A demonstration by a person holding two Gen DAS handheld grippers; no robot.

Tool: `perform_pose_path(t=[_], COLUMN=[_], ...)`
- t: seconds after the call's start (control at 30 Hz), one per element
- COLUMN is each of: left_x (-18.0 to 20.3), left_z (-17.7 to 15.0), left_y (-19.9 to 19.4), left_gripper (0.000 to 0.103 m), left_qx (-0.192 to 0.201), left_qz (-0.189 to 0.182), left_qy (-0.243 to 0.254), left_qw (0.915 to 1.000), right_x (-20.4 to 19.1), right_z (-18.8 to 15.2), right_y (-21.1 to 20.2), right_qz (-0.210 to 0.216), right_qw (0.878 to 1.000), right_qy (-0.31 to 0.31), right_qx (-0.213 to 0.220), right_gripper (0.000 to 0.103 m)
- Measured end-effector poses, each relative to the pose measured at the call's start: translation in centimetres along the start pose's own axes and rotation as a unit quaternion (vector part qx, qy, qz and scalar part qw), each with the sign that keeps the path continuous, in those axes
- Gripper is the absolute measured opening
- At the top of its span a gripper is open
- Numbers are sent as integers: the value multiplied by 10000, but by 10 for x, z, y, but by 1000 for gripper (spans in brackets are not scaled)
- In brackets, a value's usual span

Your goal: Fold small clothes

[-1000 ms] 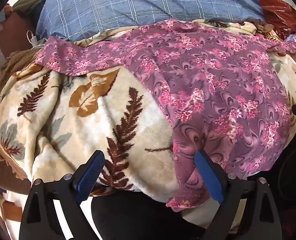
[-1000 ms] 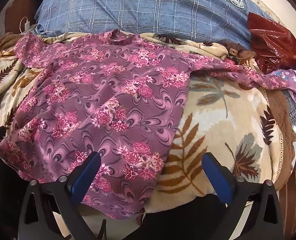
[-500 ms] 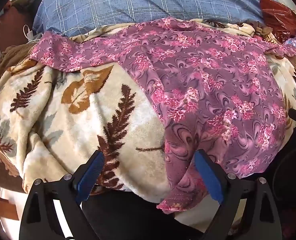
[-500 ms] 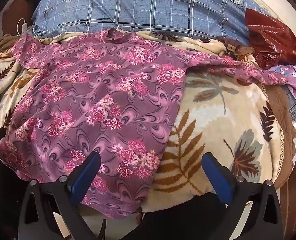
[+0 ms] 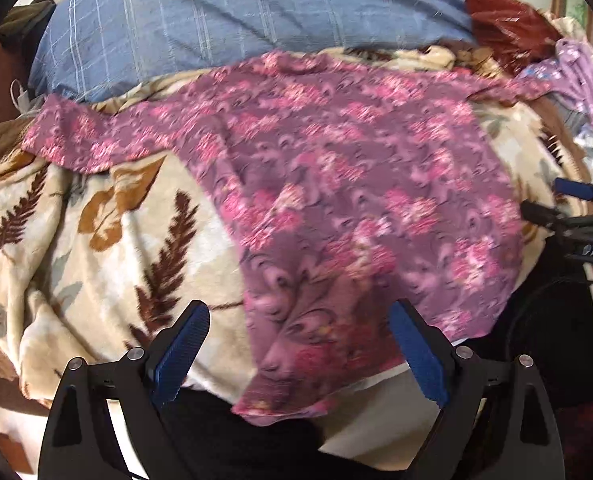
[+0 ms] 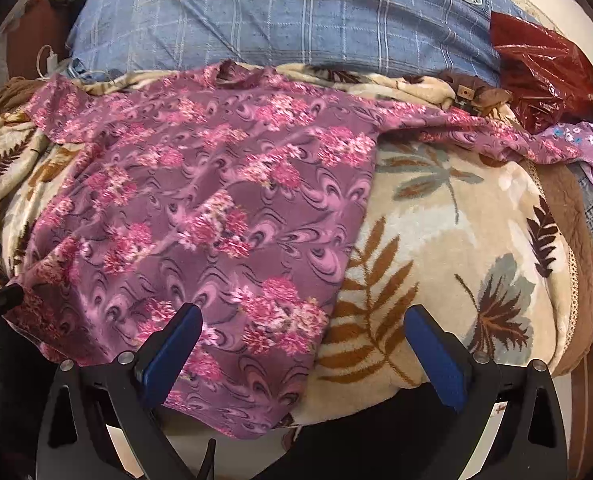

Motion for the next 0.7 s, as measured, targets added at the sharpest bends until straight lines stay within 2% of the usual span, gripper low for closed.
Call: perform_pose_path(t=[0.1, 0.33, 0.5, 0.7], left_x=[4, 9, 7, 9], left_z=[0, -12, -3, -6], left_y=[-9, -1, 2, 1], left_gripper=[91, 91, 91, 91], left_qx=[159, -18, -50, -12], left_qz=[62, 110, 125, 143], left_qy=[117, 255, 200, 250], left_qw=[9998, 9996, 9997, 9996], right_x=[-10, -25, -22, -16], right_z=[0, -3, -5, -10], right_y=[-5, -8, -10, -10], right_qz=[24, -231, -249, -285], right_qw=[9998, 9971, 9972, 9977], right_qy=[-158, -699, -674, -577], right_qx=[131, 208, 215, 189], right_gripper=[102, 102, 102, 102])
Point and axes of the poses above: each gripper's, at about its wrist camera, not at the fingertips, and y roughly the way its jaws point, x to its right, z to its top, the point moved 10 cm from there along y, roughly the way its jaws point, and after that the axes turned 12 degrees about -x, right-handed, at the moved point
